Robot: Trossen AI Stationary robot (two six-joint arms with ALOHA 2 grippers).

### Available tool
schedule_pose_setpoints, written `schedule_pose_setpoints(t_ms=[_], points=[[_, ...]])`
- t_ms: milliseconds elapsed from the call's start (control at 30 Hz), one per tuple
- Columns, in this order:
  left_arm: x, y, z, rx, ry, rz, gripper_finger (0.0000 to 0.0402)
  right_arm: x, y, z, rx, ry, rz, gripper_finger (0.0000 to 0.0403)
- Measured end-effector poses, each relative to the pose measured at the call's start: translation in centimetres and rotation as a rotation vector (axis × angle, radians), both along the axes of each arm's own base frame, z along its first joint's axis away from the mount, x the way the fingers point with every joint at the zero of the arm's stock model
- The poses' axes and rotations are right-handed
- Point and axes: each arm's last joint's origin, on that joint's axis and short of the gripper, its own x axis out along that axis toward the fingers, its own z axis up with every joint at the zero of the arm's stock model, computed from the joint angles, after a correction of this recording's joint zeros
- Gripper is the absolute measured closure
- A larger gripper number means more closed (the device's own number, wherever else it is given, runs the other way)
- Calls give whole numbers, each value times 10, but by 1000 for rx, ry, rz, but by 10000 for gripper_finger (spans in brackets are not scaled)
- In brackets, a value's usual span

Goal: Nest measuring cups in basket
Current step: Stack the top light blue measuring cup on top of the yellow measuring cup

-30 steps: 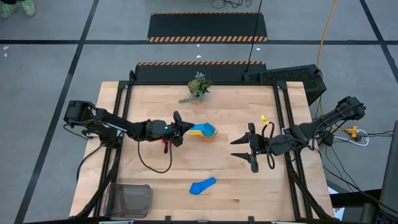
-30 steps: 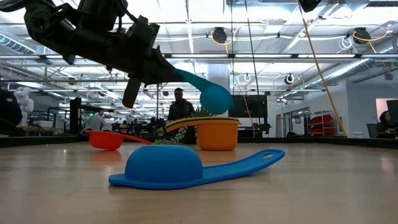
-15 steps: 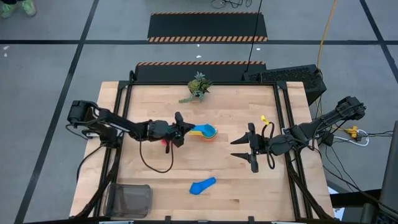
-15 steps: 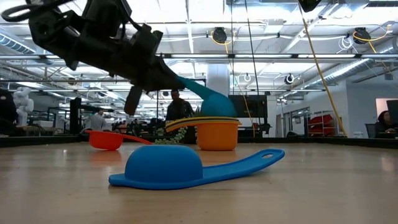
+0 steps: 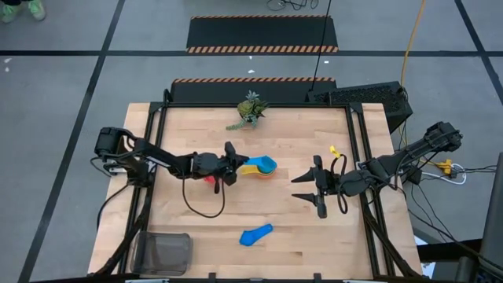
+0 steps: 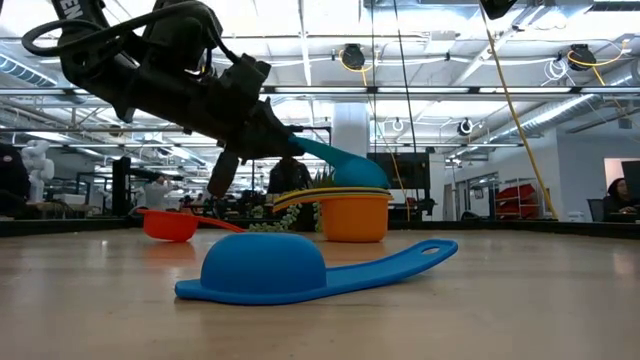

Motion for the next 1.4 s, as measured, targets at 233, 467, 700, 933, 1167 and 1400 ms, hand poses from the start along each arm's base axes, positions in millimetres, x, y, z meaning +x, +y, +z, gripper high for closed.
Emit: schedule_pose_setpoints(t_ms=[233, 467, 700, 933, 1167, 1400], points=[[-1, 0, -2, -14, 31, 3, 309, 0, 1, 0, 13, 6, 29, 206], [-1, -4, -2, -75, 3, 24, 198, 0, 1, 0, 13, 6, 30, 206], [-3, -13, -2, -156, -9, 30, 134, 0, 1, 0, 11, 6, 30, 206], [-15, -15, 11, -299, 12, 78, 147, 0, 1, 0, -3, 4, 35, 206], [-30, -13, 35, -553, -72, 166, 175, 1, 1, 3, -32, -31, 41, 206], [-38, -13, 48, -775, -170, 230, 183, 2, 1, 4, -53, -44, 45, 206]])
